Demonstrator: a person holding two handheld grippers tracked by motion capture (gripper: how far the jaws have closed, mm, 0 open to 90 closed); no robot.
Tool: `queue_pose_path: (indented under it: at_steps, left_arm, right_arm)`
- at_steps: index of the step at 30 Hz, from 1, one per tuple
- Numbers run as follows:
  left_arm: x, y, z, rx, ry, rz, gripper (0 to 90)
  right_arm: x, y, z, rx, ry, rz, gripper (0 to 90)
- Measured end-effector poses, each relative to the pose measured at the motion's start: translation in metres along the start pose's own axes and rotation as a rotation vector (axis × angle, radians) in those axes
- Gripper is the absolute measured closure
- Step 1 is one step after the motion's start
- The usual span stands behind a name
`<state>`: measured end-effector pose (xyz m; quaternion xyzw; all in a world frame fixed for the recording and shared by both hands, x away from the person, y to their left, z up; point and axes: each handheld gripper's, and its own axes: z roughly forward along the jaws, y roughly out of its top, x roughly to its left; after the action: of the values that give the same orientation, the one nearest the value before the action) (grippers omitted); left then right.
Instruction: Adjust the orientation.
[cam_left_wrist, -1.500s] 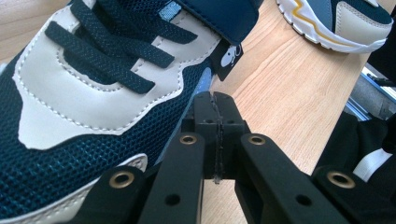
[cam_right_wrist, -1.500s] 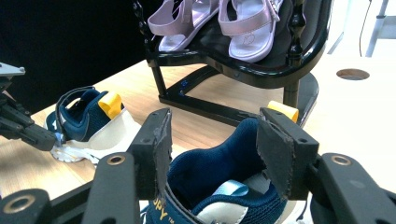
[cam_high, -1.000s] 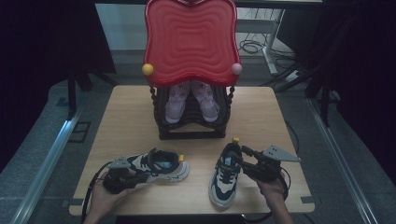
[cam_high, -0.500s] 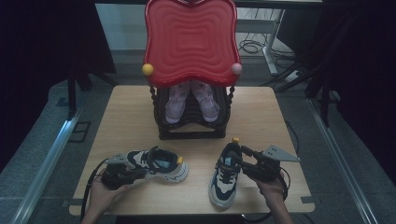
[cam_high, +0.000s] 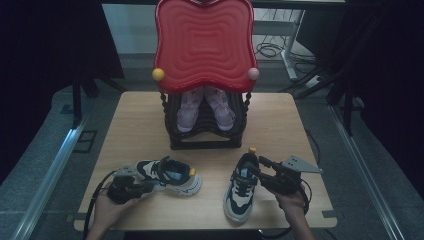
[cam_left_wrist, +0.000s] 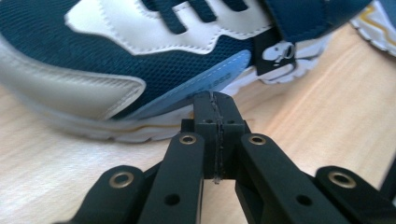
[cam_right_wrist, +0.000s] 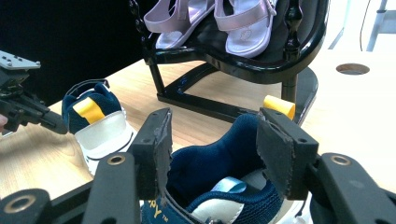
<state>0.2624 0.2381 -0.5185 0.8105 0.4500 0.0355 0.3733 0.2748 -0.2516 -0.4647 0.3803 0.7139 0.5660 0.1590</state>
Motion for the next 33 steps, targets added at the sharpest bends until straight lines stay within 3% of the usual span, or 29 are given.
queue_pose_path:
  at_steps: [9,17,22,25,28,31,33]
  left_arm:
    - [0.016,0.008,0.004,-0.012,0.011,-0.047,88.8]
    - [0.016,0.009,0.004,-0.027,0.007,-0.05,86.8]
    - [0.011,0.01,-0.006,-0.095,-0.015,-0.052,73.2]
    - [0.005,0.012,-0.016,-0.123,-0.008,-0.046,65.3]
    - [0.0,0.015,-0.023,-0.131,-0.009,-0.05,55.4]
    - [-0.006,0.016,-0.031,-0.148,-0.007,-0.039,51.8]
    - [-0.008,0.018,-0.037,-0.161,-0.004,-0.029,50.1]
  right_arm:
    - [0.001,-0.001,0.003,0.007,0.002,-0.004,46.1]
    - [0.003,-0.001,0.004,0.009,0.005,-0.004,46.3]
    - [0.008,0.002,0.005,0.006,0.022,0.014,47.3]
    - [0.015,0.005,0.008,0.007,0.041,0.018,48.3]
    - [0.026,0.009,0.012,-0.009,0.026,0.019,55.7]
    - [0.034,0.012,0.017,-0.033,0.04,0.072,66.2]
    - [0.043,0.019,0.024,-0.034,0.051,0.052,72.4]
